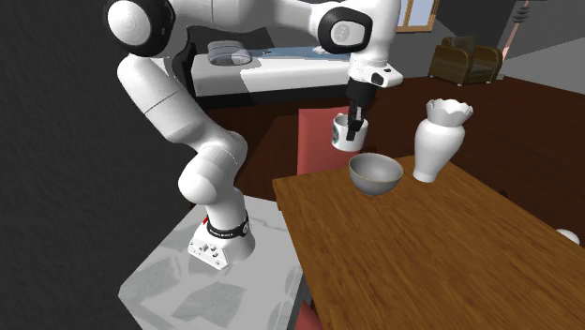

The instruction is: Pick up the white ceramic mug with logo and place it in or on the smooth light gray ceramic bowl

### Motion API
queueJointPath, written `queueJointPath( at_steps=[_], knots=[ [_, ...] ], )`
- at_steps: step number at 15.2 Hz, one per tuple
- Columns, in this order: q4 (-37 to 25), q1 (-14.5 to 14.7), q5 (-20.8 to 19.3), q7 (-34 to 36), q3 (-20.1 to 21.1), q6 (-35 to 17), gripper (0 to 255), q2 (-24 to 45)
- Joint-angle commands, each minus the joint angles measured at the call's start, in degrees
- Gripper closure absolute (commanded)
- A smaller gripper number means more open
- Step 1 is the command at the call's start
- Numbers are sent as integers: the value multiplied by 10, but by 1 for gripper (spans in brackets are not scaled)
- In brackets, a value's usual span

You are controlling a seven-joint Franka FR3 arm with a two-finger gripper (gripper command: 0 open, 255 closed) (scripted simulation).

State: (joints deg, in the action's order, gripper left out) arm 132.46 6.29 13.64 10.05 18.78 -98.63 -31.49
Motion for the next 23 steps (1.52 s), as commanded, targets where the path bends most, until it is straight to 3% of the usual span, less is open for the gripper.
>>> queueJointPath(
  at_steps=[1,7,23],
  knots=[
    [-41,-8,-9,7,9,-8,255,48],
    [-178,-23,-47,45,38,-13,255,190],
    [-74,-19,-47,41,47,-136,255,211]
  ],
)
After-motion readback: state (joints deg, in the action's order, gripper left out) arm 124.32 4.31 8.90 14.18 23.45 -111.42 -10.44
